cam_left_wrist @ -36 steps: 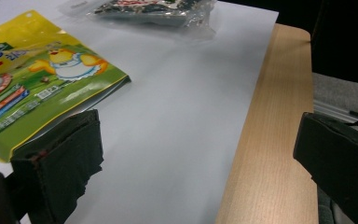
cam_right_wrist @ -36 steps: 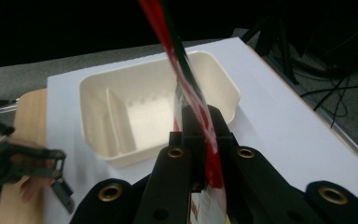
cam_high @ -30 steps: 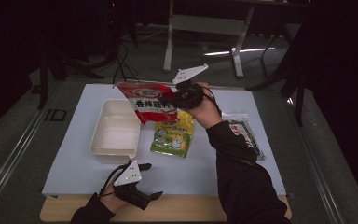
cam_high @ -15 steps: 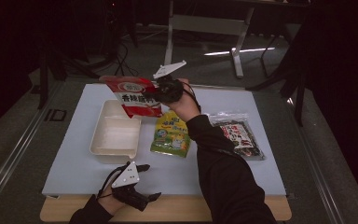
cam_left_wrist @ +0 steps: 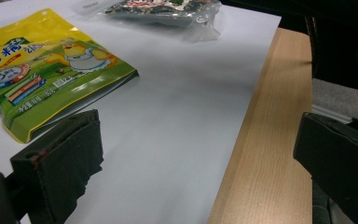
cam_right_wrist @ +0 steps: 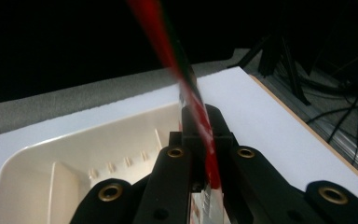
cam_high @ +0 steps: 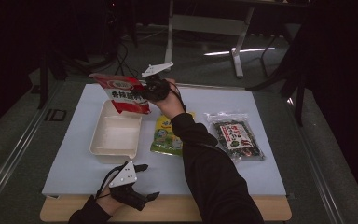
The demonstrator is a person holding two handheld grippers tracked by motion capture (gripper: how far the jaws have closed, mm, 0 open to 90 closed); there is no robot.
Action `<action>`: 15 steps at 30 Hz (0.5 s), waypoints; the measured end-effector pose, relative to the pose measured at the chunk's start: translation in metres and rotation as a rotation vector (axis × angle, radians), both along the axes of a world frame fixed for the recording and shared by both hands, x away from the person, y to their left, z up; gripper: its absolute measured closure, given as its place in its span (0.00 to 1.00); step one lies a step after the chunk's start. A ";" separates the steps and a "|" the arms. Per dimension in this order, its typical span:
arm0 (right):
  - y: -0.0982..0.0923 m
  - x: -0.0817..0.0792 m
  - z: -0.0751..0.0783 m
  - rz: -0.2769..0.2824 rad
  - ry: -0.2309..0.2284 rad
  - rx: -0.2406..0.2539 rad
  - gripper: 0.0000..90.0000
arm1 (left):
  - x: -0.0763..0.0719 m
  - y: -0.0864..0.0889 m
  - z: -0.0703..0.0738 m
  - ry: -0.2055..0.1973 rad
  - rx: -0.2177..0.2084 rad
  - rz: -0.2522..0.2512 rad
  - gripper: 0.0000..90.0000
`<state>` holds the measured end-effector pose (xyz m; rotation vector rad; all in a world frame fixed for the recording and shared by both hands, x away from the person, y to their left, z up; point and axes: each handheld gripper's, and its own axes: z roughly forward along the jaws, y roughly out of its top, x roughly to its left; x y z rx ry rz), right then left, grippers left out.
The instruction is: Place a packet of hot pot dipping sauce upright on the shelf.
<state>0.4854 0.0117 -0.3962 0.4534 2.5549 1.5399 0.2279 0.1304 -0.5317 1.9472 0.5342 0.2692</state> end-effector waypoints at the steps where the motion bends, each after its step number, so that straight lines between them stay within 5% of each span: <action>1: 0.006 0.002 -0.003 0.011 0.006 0.006 1.00 | 0.000 0.000 0.000 0.003 -0.002 0.000 0.03; 15: 0.035 0.017 -0.034 0.007 0.015 0.005 1.00 | -0.003 0.003 0.000 0.004 -0.007 0.008 0.03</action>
